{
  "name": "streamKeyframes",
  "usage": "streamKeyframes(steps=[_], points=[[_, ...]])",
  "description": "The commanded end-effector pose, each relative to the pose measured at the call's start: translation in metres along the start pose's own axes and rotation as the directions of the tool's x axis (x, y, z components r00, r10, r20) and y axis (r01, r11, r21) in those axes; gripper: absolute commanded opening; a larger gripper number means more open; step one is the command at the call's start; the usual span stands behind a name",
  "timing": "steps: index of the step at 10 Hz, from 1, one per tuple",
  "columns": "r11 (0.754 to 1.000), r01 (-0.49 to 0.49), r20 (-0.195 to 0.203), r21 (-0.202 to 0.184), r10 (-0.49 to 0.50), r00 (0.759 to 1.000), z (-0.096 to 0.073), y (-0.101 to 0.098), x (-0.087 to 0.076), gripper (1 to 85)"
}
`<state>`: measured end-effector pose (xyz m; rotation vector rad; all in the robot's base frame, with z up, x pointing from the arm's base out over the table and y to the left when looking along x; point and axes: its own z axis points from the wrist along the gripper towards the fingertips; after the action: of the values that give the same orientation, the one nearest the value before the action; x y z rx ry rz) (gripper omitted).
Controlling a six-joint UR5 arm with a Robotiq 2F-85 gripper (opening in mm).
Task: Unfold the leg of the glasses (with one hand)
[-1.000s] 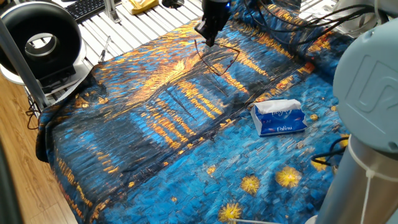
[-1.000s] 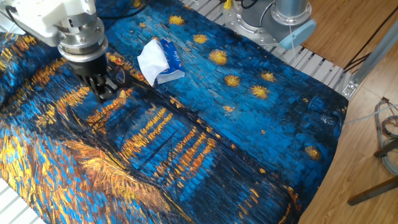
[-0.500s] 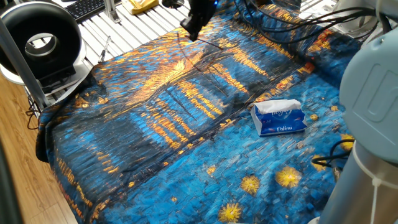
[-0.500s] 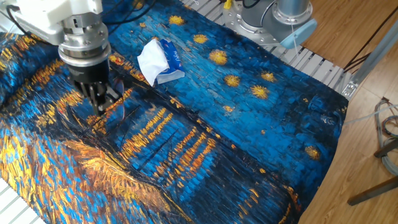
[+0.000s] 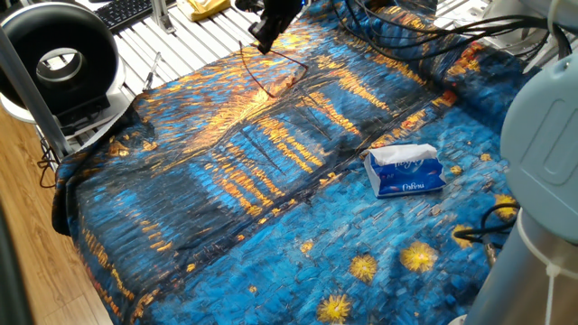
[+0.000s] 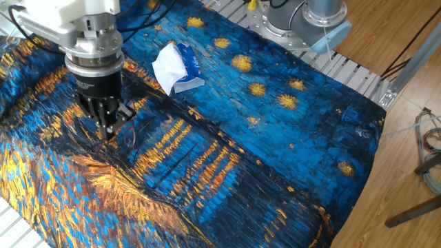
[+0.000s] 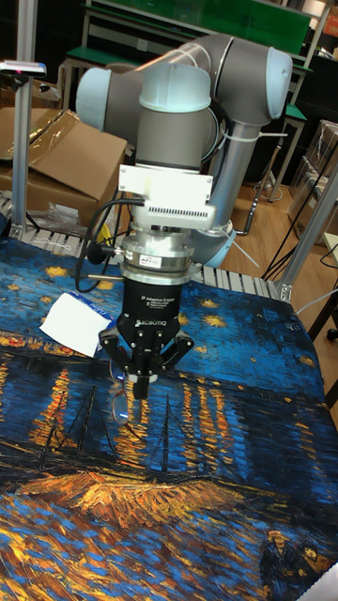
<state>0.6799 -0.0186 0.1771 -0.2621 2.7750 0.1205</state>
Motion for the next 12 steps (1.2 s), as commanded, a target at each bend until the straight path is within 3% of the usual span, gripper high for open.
streamKeyframes(steps=[1,5,7,12], points=[[1.0,0.018,0.059,-0.005,-0.018,0.998,0.001,0.004,-0.016,1.0],[1.0,0.026,0.088,-0.004,-0.025,0.996,0.004,0.004,-0.021,1.0],[1.0,0.026,0.083,0.007,-0.026,0.996,0.008,0.004,-0.017,1.0],[0.999,0.039,0.108,0.011,-0.04,0.993,0.032,-0.001,-0.006,1.0]])
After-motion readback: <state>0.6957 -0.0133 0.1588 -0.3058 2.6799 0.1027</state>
